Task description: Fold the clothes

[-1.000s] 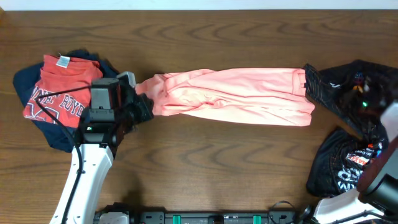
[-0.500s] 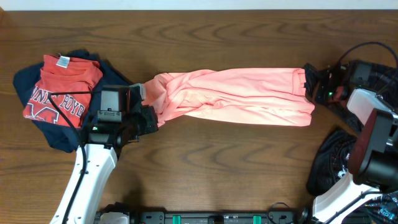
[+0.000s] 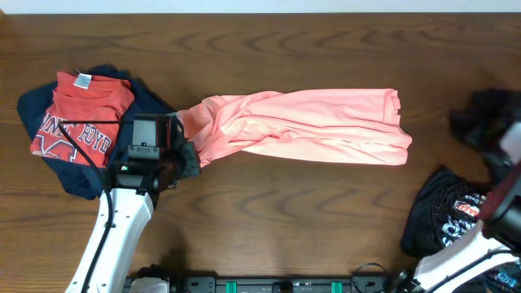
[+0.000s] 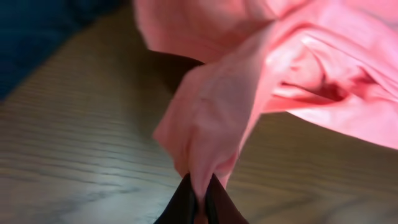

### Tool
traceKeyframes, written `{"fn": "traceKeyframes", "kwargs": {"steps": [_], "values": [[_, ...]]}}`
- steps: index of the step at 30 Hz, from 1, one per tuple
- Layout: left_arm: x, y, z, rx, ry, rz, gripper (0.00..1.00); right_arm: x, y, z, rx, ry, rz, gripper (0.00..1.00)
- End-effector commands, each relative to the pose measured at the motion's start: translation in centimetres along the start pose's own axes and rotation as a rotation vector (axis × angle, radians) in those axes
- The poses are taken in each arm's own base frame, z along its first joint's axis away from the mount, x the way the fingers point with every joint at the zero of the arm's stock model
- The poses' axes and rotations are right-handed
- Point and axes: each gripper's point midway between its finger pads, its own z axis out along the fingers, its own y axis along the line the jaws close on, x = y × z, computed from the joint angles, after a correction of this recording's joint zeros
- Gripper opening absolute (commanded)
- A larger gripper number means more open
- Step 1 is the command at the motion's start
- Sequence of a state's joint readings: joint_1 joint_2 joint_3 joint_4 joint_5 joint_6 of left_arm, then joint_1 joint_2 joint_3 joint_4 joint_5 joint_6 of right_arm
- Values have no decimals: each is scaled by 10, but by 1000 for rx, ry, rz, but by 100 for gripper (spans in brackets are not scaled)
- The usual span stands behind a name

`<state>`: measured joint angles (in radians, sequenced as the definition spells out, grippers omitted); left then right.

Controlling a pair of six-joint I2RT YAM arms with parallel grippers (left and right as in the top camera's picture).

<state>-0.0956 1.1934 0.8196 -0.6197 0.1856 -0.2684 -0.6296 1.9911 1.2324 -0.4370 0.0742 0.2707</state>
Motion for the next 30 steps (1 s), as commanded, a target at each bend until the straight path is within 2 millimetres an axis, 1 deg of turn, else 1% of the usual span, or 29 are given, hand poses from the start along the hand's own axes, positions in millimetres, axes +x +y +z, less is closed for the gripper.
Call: {"fn": "traceKeyframes", "kwargs": {"steps": [1, 3, 4, 6, 7, 8, 10, 11, 12, 13, 15, 18, 21, 23, 27, 29, 30], "values": [[-12, 18, -4, -112, -62, 17, 6, -15, 13, -16, -185, 42, 97, 63], [-17, 21, -4, -131, -87, 17, 6, -21, 34, -38, -308, 49, 58, 68], [-20, 23, -5, -144, -100, 16, 6, -22, 47, -53, -367, 51, 25, 71], [-25, 29, -6, -180, -122, 15, 6, -14, 67, -80, -439, 64, -35, 75], [-27, 33, -7, -209, -135, 9, 6, -3, 79, -97, -476, 84, -93, 77], [-28, 35, -8, -219, -141, 6, 6, 5, 86, -106, -493, 101, -123, 77], [-31, 39, -9, -245, -155, 5, 6, 34, 98, -125, -496, 173, -201, 78], [-32, 40, -9, -248, -160, 5, 6, 50, 102, -132, -489, 220, -232, 78], [-32, 40, -9, -248, -162, 5, 6, 61, 105, -135, -480, 255, -254, 78], [-32, 40, -9, -247, -163, 5, 6, 83, 108, -138, -444, 322, -292, 78], [-32, 40, -9, -247, -161, 5, 6, 101, 110, -136, -401, 360, -337, 78], [-31, 40, -9, -246, -157, 5, 6, 124, 115, -127, -340, 381, -418, 78], [-31, 39, -9, -245, -156, 5, 6, 134, 116, -116, -267, 364, -440, 77], [-31, 39, -9, -245, -156, 5, 6, 139, 123, -110, -271, 348, -446, 75], [-31, 39, -9, -244, -156, 5, 6, 152, 130, -99, -278, 342, -417, 68], [-31, 39, -9, -241, -155, 5, 6, 161, 134, -91, -289, 330, -422, 61], [-31, 39, -9, -240, -155, 5, 6, 163, 135, -89, -293, 326, -426, 61]]}}
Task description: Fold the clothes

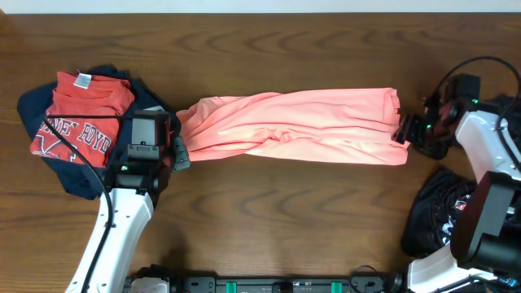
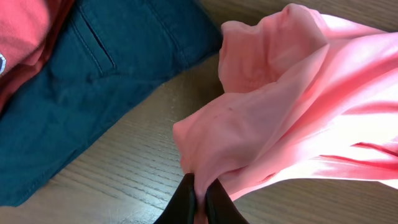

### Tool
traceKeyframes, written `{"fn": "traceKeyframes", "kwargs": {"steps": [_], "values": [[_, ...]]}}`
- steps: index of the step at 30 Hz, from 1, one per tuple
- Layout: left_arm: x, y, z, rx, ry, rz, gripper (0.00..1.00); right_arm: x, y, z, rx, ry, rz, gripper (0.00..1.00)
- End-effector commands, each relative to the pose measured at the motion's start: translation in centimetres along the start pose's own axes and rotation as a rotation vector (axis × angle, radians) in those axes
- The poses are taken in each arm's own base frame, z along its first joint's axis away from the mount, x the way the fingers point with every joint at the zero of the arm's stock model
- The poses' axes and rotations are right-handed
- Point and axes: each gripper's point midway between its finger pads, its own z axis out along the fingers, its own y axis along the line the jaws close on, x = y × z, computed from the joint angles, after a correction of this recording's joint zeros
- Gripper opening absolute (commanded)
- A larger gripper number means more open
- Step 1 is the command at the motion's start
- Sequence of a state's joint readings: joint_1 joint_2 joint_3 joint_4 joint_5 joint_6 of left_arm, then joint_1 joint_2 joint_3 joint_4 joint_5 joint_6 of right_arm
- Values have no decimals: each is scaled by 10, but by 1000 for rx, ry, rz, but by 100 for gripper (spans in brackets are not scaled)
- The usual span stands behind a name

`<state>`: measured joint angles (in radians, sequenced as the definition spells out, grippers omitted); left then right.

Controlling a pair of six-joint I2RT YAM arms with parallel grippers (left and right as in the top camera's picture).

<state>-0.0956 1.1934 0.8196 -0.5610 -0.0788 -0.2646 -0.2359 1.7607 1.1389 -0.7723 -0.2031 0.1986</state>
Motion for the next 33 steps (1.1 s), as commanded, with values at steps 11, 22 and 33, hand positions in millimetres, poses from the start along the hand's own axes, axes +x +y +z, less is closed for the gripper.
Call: {"fn": "traceKeyframes", "kwargs": {"steps": [11, 22, 33], "values": [[-10, -1, -5, 4, -45, -4, 6, -21, 10, -6, -12, -96, 21, 1], [-59, -18, -54, 114, -242, -31, 6, -77, 15, -143, -16, -267, 5, 4], [-44, -18, -40, 106, -160, -20, 6, -24, 0, -34, -2, -60, -3, 47]]}}
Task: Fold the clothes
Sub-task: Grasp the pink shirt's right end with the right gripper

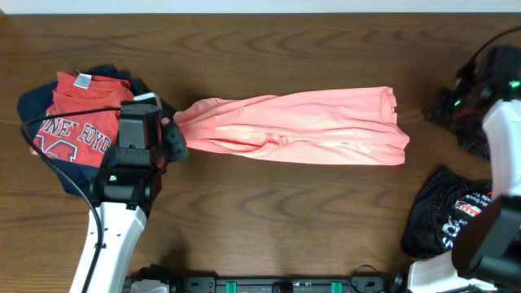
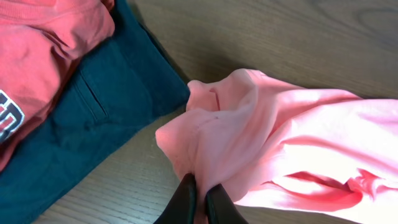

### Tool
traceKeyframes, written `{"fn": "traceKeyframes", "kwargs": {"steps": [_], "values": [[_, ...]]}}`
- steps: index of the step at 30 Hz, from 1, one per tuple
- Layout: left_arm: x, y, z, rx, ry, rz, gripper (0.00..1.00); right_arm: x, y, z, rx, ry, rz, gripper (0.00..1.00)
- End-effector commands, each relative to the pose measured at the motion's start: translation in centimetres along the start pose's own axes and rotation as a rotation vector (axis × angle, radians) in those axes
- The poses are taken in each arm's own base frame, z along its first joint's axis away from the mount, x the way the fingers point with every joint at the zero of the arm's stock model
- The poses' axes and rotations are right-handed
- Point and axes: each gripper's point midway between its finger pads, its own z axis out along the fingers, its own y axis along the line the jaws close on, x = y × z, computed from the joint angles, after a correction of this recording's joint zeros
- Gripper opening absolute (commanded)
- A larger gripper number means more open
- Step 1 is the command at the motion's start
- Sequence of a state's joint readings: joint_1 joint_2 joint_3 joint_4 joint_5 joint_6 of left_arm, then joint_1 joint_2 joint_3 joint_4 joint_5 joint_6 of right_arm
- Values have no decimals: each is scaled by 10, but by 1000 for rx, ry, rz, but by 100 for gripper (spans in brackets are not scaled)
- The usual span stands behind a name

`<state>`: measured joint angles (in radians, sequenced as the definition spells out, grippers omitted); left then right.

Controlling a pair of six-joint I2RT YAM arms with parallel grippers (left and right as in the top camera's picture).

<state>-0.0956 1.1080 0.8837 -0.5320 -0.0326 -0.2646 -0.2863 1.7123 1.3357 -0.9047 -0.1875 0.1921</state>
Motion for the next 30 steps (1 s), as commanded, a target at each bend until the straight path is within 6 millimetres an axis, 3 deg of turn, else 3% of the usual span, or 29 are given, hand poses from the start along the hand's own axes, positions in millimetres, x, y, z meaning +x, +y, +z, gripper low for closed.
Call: {"fn": "traceKeyframes", "kwargs": {"steps": [1, 8, 10, 12, 15, 18, 20, 25, 28, 30], "values": [[-5, -2, -1, 5, -7, 0, 6, 26, 0, 37, -6, 65, -27, 47], [-5, -2, -1, 4, -6, 0, 6, 43, 2, 87, -31, 38, -70, 50], [-5, -2, -1, 4, -6, 0, 6, 46, 7, 93, -54, 45, -77, 38], [-5, -2, -1, 4, -6, 0, 6, 46, 11, 93, -74, 43, -78, 1], [-5, -2, -1, 4, -6, 0, 6, 38, 17, 84, -101, 23, -69, 1], [-5, -2, -1, 4, -7, 0, 6, 23, 24, 60, -109, -5, -70, 1], [-7, -2, -1, 6, -13, 0, 6, 6, 29, 34, -113, -38, -71, 1], [-33, -7, -11, 31, -110, -13, 6, -45, 36, -58, -122, -172, -51, 1], [-52, -5, -26, 35, -169, -33, 6, -63, 31, -109, -117, -241, -25, 1], [-62, -2, -36, 35, -205, -46, 7, -66, 27, -132, -109, -260, -22, 1]]}}
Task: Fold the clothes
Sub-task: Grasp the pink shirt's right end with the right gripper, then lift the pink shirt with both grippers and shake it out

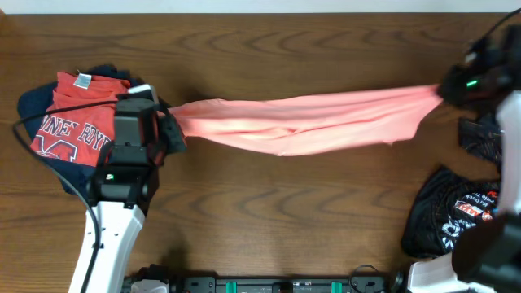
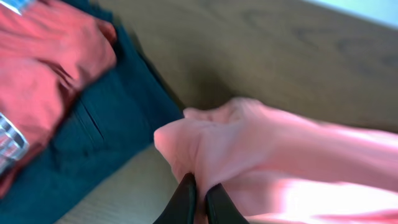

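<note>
A salmon-pink garment (image 1: pixel 309 118) stretches taut across the table from left to right, lifted along its length. My left gripper (image 1: pixel 172 130) is shut on its left end; in the left wrist view the black fingers (image 2: pixel 184 202) pinch the bunched pink cloth (image 2: pixel 217 143). My right gripper (image 1: pixel 444 88) holds the garment's right end at the far right, its jaws hidden by the arm. A red printed shirt (image 1: pixel 77 114) lies folded on a navy garment (image 1: pixel 49 167) at the left.
Dark clothes (image 1: pixel 448 216) with white print lie heaped at the right front, and another dark item (image 1: pixel 480 130) sits behind them. The black rail (image 1: pixel 277 285) runs along the front edge. Bare wood (image 1: pixel 269 203) lies in front of the pink garment.
The right gripper has taken the pink garment's right end and now holds it up and further right. The garment has gone from lying slack to pulled taut. The left gripper moved slightly back.
At first the left gripper held the pink garment's left end while it lay crumpled. The right arm then reached its right end, later stood back from it. The left end shifted toward the folded pile; now both ends are held and the cloth is stretched.
</note>
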### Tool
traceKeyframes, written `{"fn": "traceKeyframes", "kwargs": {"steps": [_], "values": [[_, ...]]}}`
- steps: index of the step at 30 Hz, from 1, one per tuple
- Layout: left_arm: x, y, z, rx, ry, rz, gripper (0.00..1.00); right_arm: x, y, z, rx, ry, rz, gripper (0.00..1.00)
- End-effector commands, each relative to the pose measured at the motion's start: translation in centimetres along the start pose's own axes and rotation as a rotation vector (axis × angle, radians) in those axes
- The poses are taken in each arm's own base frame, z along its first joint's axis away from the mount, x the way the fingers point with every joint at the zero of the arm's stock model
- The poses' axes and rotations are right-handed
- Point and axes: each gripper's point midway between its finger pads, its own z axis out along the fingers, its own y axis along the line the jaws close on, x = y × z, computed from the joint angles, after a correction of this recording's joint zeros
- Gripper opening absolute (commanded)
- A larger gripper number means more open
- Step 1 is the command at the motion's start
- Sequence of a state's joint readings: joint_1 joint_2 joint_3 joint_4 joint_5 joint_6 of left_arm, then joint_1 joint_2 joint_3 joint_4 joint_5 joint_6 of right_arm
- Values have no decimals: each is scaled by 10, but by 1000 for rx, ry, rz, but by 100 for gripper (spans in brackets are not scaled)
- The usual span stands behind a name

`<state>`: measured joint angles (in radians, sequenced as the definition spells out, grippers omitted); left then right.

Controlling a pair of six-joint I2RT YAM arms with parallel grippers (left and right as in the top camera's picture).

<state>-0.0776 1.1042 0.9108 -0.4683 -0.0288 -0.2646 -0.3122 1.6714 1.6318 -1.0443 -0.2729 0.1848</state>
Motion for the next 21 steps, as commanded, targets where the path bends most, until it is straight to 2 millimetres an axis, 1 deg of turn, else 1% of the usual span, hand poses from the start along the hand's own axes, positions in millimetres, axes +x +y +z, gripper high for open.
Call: {"fn": "traceKeyframes", "kwargs": {"steps": [1, 4, 8, 10, 12, 14, 17, 19, 21], "values": [[-42, 1, -31, 13, -133, -31, 6, -20, -2, -46, 8, -82, -3, 1], [-55, 3, -48, 28, -188, -53, 6, -18, -7, -60, 22, -72, -11, 1], [-62, -14, -67, 167, -213, -104, 6, -12, -13, -65, 31, -49, 13, 1], [-61, -23, -76, 239, -208, -120, 6, -7, -12, -69, 21, -35, 20, 1], [-61, -33, -87, 310, -213, -111, 6, -4, -8, -79, 4, -43, 22, 1], [-63, -35, -99, 341, -238, -108, 6, -7, -4, -96, -5, -83, 16, 1], [-69, -33, -116, 347, -289, -107, 6, -17, -1, -133, -2, -194, 3, 1], [-72, -33, -123, 351, -314, -102, 6, -26, 2, -160, -1, -286, -10, 1], [-73, -33, -122, 351, -318, -101, 6, -33, 5, -181, 0, -362, -27, 1]]}}
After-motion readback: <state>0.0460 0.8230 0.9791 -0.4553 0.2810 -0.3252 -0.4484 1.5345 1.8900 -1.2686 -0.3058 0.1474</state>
